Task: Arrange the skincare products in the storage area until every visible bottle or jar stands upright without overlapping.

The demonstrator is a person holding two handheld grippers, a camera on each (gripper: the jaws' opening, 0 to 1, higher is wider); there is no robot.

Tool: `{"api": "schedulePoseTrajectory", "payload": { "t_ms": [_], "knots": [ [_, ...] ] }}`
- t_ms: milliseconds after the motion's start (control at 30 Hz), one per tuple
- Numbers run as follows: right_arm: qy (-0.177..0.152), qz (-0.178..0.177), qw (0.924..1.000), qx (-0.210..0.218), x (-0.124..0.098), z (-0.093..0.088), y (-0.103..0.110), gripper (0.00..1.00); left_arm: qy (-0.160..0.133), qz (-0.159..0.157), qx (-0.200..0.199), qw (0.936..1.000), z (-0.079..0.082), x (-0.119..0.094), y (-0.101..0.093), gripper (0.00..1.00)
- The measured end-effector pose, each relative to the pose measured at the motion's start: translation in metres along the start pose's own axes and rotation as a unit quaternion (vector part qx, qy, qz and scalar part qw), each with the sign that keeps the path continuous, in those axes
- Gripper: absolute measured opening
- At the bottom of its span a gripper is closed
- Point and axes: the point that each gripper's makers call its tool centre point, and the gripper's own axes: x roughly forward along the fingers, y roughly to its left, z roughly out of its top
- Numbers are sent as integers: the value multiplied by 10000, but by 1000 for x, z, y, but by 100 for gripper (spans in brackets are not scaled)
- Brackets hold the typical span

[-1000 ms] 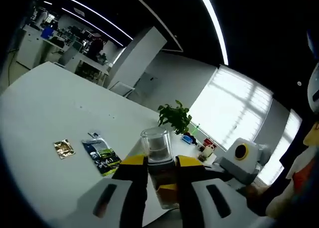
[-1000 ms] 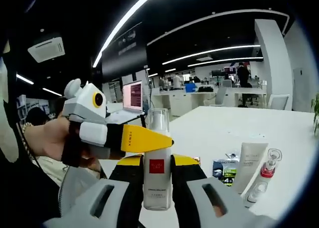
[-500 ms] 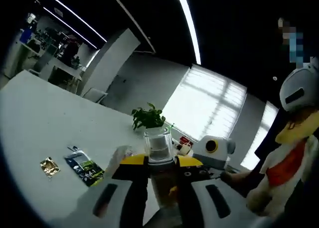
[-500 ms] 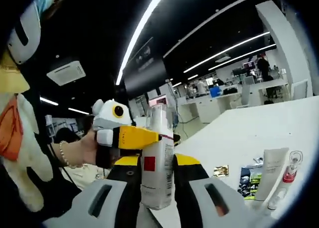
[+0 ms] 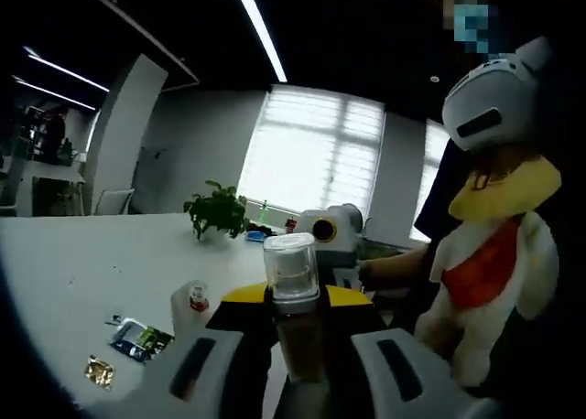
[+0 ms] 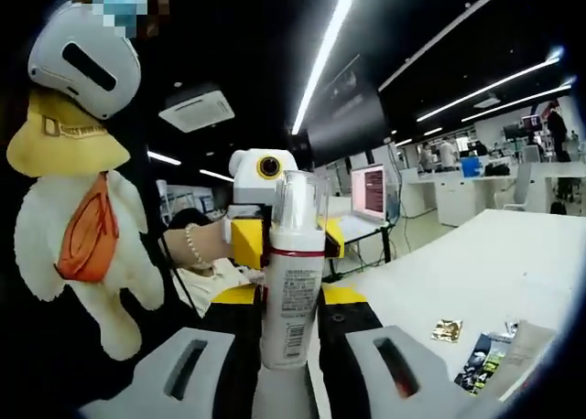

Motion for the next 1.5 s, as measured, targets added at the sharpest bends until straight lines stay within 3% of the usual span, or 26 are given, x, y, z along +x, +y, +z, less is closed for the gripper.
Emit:
{"api": "schedulePoseTrajectory", "payload": {
  "t_ms": [100,200,367,633,800,967,1100,1333,1500],
  "knots": [
    [45,-15,9999,-118,-1,-1,0,22,93,-81,159,9998,-1,1,-2,14],
    [-121,-119,9998,-68,-2,1,-2,20,185,-115,307,9993,2,3,-2,14],
    [-167,-446,9987,-204,-7,0,-12,20,478,76,616,9969,-2,9,5,15],
    [-368,-883,9950,-276,-16,2,-26,20,373,595,748,9947,1,15,15,17],
    [-536,-809,9950,-254,-17,-2,-23,20,437,650,686,9946,-2,15,13,17],
    [-498,-386,9976,-281,-21,-13,-17,20,780,550,833,9919,-14,20,5,16],
    [-424,-239,9982,-347,-26,-15,-19,20,850,522,891,9910,-17,26,5,15],
    [-260,-369,9980,-446,-25,-20,-19,21,1031,554,982,9883,-21,27,7,15],
    [110,-739,9955,-590,-27,-34,-22,21,1251,522,1047,9852,-34,28,7,15]
  ]
}}
